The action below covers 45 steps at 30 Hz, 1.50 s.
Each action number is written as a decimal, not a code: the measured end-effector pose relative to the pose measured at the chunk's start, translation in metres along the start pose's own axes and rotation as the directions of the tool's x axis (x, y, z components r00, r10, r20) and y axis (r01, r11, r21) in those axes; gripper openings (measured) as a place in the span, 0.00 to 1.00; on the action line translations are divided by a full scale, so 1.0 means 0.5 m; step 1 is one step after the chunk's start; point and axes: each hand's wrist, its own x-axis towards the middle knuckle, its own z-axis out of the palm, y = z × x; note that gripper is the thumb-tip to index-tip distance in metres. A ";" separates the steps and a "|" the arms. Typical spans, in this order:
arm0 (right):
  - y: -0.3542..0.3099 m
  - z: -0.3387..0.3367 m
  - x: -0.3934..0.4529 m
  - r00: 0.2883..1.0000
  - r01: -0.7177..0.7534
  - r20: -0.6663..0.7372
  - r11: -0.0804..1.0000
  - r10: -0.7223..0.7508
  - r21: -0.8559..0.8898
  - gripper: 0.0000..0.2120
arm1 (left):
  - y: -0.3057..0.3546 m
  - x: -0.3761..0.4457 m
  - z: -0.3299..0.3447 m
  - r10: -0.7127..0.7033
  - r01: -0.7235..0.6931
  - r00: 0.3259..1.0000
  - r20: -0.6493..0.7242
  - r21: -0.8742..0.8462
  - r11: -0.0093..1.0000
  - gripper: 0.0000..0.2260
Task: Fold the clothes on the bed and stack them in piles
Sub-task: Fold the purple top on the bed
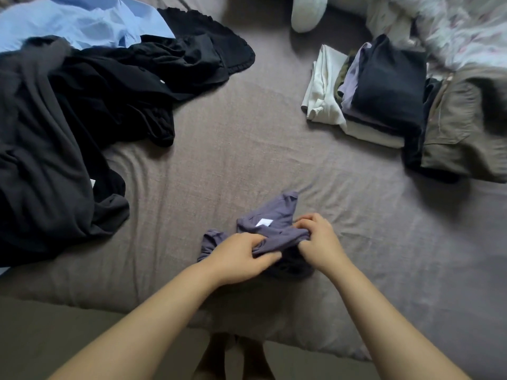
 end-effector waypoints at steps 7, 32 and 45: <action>0.016 -0.046 -0.026 0.951 -0.112 0.305 0.877 -0.041 0.468 0.12 | -0.023 0.018 -0.033 -0.114 0.063 0.970 -0.213 -0.234 0.970 0.07; 0.044 -0.057 -0.009 0.920 -0.346 0.347 0.792 0.181 0.503 0.09 | -0.003 0.011 -0.063 -0.299 0.497 0.866 0.402 -0.756 0.426 0.15; 0.137 0.015 0.070 0.865 -0.498 0.154 0.781 0.477 0.379 0.26 | -0.084 0.076 0.031 -0.189 0.267 0.884 -0.427 0.129 0.955 0.07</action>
